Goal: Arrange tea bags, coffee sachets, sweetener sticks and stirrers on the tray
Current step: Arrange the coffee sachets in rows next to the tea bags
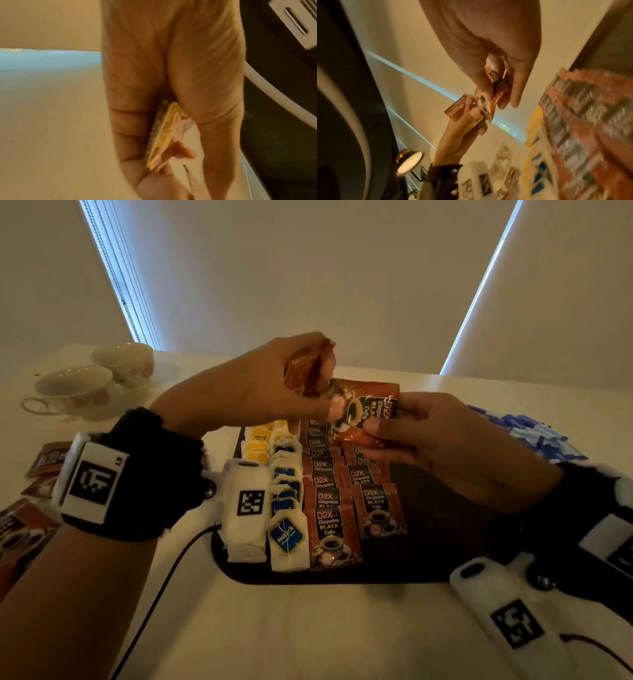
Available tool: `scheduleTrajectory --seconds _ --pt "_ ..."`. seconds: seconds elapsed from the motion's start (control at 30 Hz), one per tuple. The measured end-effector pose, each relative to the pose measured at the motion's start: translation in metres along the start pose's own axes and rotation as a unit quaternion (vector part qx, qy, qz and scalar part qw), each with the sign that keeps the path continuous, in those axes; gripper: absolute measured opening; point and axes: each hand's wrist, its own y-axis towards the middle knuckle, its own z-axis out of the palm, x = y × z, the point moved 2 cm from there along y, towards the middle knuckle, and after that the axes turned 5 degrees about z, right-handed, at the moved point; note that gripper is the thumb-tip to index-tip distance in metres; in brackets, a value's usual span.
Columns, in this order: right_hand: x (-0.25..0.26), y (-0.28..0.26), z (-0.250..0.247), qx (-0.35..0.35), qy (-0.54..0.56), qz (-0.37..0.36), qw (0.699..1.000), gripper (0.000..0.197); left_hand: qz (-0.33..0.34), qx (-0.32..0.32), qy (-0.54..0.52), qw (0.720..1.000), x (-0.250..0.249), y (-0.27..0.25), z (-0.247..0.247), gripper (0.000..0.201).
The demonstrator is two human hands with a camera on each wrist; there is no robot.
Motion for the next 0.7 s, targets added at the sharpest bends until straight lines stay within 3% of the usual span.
scheduleTrajectory --seconds 0.07,0.13,0.2,0.33,0.47,0.7 --pt "0.003 -0.001 -0.004 0.010 -0.111 -0.001 0.994 0.026 0.000 -0.012 0.002 1.000 0.000 0.001 -0.001 0.041" --pt "0.004 -0.003 -0.004 0.038 -0.186 -0.002 0.982 0.026 -0.002 0.026 0.009 1.000 0.000 0.002 0.003 0.045" --pt "0.003 -0.004 -0.002 0.060 -0.193 0.000 0.979 0.025 -0.006 0.065 0.036 0.997 0.001 0.002 0.010 0.040" --pt "-0.004 -0.003 -0.007 0.002 -0.110 -0.007 0.994 0.023 0.005 0.088 0.063 0.994 0.004 0.007 0.026 0.025" --pt "-0.016 -0.007 -0.019 -0.021 -0.089 0.009 0.996 0.021 -0.009 0.085 0.080 0.993 0.002 0.007 0.029 0.025" --pt "-0.044 -0.005 -0.039 0.069 -0.311 0.117 0.941 0.018 -0.019 0.013 0.069 0.997 -0.008 -0.004 0.000 0.029"
